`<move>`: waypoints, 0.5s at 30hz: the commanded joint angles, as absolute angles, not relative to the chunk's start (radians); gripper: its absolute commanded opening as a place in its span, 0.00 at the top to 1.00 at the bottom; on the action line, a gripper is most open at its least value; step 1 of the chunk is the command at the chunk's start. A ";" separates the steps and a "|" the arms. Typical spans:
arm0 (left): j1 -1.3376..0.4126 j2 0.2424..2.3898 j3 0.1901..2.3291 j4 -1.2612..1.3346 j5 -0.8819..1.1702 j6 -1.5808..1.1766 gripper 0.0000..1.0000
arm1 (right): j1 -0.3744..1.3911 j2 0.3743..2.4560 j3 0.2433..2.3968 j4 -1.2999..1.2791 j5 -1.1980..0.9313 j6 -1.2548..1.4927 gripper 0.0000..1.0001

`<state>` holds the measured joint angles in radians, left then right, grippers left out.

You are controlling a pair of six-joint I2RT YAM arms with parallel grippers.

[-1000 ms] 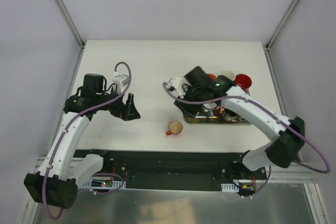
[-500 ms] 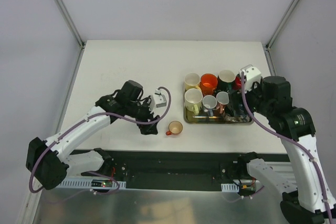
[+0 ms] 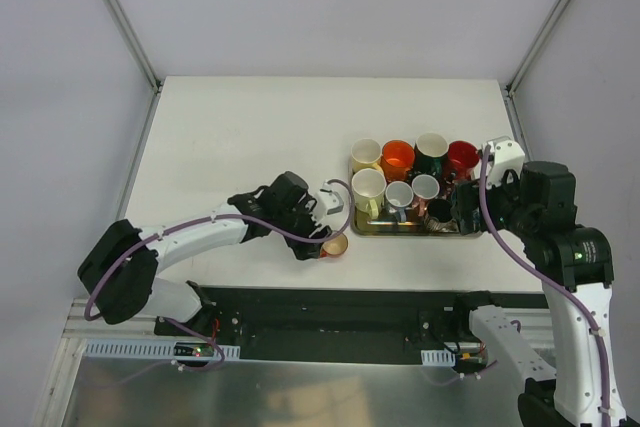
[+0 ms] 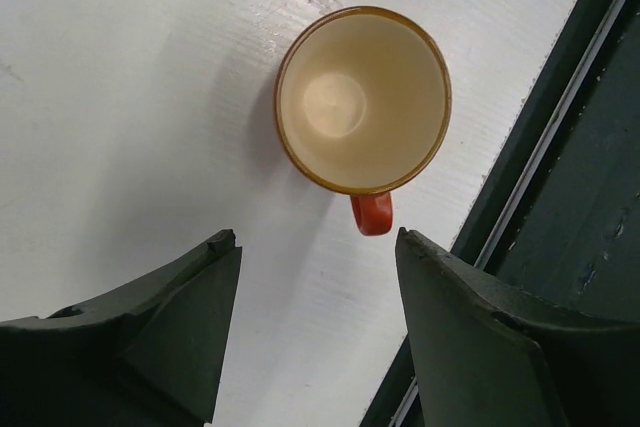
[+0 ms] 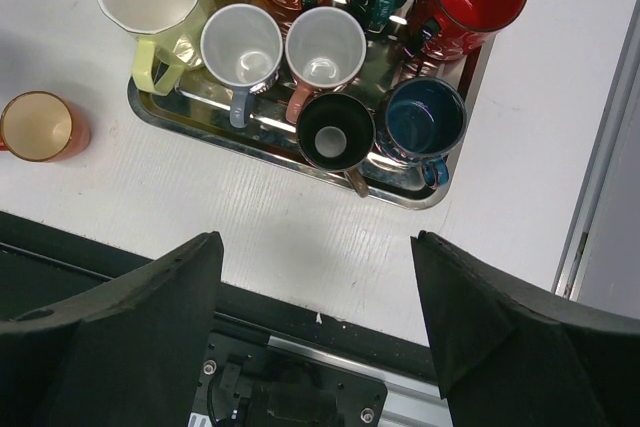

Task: Turn the mug right side up
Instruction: Place the cup at the center of the board.

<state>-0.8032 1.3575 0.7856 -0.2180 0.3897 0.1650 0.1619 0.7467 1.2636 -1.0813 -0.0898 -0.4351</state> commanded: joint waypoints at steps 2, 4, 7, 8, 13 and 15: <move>-0.853 1.359 0.772 -0.140 0.295 0.080 0.36 | 0.150 0.744 1.292 -1.089 -0.095 -0.413 0.17; -0.856 1.376 0.770 -0.135 0.272 0.060 0.38 | 0.144 0.741 1.284 -1.078 -0.103 -0.408 0.17; -0.857 1.402 0.769 -0.130 0.268 0.045 0.42 | 0.137 0.736 1.270 -1.069 -0.109 -0.400 0.18; -0.859 1.410 0.769 -0.126 0.271 0.044 0.46 | 0.137 0.730 1.264 -1.066 -0.110 -0.400 0.18; -0.867 1.437 0.772 -0.117 0.288 0.061 0.57 | 0.129 0.726 1.247 -1.055 -0.113 -0.397 0.18; -0.867 1.445 0.775 -0.114 0.299 0.069 0.60 | 0.127 0.723 1.244 -1.048 -0.114 -0.397 0.18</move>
<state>-0.8539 1.4311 0.7731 -0.1421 0.2935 0.0658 0.1375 0.7334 1.2495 -1.0821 -0.1028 -0.4232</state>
